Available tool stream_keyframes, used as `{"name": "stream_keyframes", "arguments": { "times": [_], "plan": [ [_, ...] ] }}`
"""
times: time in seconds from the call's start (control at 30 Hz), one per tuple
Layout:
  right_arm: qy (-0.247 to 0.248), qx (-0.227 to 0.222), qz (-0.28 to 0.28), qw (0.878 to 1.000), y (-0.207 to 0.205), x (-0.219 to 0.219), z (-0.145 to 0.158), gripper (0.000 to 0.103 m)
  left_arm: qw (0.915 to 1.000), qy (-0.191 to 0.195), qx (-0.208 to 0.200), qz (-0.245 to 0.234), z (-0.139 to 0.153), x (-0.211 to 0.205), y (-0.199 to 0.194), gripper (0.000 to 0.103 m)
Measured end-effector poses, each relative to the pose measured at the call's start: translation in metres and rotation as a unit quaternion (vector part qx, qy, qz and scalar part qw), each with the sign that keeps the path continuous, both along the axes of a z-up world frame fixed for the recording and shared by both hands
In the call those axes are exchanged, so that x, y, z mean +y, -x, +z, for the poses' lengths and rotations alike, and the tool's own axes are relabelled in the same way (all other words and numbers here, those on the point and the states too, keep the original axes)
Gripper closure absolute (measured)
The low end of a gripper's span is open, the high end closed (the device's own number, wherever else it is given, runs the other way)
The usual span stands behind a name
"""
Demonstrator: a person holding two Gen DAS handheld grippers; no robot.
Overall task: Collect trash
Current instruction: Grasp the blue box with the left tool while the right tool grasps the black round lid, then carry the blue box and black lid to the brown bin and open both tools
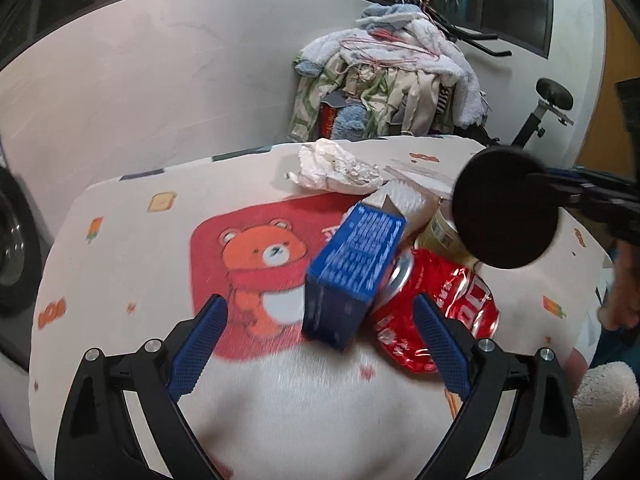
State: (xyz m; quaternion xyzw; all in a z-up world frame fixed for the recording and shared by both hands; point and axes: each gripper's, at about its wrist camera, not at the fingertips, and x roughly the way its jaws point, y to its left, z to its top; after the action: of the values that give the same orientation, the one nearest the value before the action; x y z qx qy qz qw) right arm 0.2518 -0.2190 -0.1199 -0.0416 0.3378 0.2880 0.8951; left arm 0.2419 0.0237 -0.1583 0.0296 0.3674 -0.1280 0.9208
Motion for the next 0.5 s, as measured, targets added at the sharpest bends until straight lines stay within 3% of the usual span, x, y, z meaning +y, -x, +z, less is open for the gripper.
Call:
{"name": "stream_keyframes", "arguments": {
  "times": [0.2, 0.23, 0.27, 0.3, 0.43, 0.5],
  "plan": [
    [-0.02, -0.025, -0.024, 0.999, 0.018, -0.022, 0.021, 0.081, 0.9995, -0.008, 0.025, -0.016, -0.007, -0.014, -0.037, 0.018],
    [-0.017, -0.027, -0.028, 0.999, 0.022, -0.026, 0.022, 0.081, 0.9992, -0.012, 0.035, -0.016, -0.011, -0.015, -0.043, 0.023],
    [-0.015, -0.027, -0.031, 0.999, 0.025, -0.029, 0.022, 0.081, 0.999, -0.012, 0.04, -0.016, -0.013, -0.015, -0.046, 0.043],
    [-0.012, -0.027, -0.034, 0.999, 0.027, -0.032, 0.022, 0.081, 0.9987, -0.008, 0.047, -0.019, -0.015, -0.015, -0.048, 0.055],
    [-0.005, -0.023, -0.043, 0.999, 0.039, -0.042, 0.018, 0.081, 0.9995, -0.011, 0.028, -0.011, -0.006, -0.009, -0.037, 0.061],
    [-0.005, -0.02, -0.047, 0.999, 0.045, -0.047, 0.016, 0.081, 0.9994, 0.012, 0.031, -0.005, 0.002, 0.001, -0.033, 0.064]
  ]
}}
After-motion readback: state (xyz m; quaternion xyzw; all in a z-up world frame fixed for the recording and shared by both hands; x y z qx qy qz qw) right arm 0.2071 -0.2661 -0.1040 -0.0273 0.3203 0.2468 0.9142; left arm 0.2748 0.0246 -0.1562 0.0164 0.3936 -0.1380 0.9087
